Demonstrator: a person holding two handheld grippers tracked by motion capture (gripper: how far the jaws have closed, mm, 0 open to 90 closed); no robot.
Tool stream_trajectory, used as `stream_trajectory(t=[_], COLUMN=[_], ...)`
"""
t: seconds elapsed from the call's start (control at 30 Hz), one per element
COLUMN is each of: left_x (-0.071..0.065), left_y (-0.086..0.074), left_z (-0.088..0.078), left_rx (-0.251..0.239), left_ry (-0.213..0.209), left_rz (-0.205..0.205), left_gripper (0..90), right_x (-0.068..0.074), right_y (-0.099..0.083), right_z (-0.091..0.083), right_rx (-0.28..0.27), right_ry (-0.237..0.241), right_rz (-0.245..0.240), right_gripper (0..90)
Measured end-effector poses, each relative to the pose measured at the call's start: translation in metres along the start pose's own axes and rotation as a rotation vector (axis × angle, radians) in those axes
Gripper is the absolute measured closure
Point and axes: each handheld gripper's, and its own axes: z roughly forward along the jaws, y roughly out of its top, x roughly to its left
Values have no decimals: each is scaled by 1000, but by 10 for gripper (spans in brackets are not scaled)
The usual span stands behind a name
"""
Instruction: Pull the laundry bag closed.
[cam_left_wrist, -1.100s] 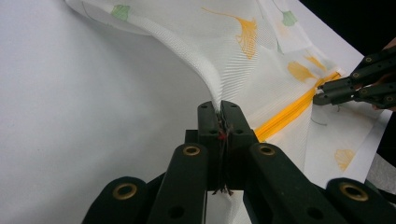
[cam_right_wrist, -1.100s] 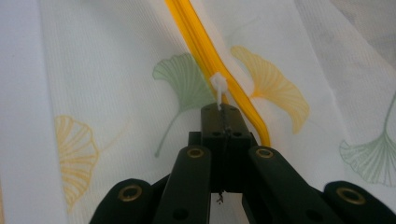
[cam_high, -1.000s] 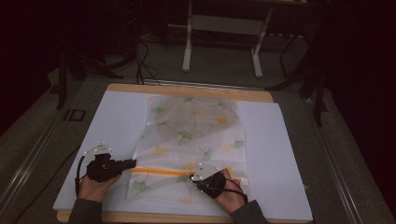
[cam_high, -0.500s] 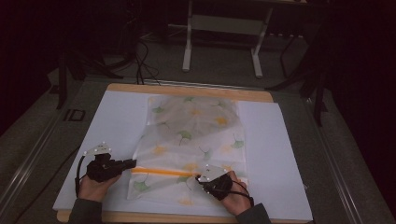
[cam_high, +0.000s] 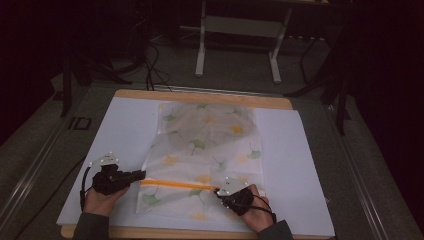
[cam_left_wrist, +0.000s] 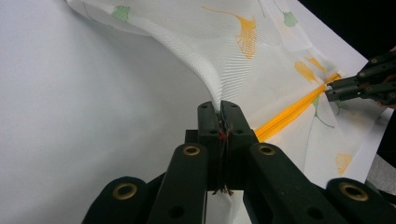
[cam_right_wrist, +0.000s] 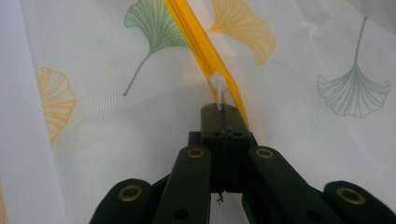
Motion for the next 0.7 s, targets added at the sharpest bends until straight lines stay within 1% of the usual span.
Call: stream_trajectory(t=[0.47,0.7], left_x=[2,2], left_y=[0,0], left_z=[-1,-2], left_rx=[-3,-4], left_ry=[9,12], left_rz=[-4,-5], left_gripper=[888,888], right_x=[-6,-11], right_y=[-11,-16], right_z=[-9,-16], right_rx=[17,9], right_ry=[-23,-41], right_rz=[26,40], right_gripper=[900,900])
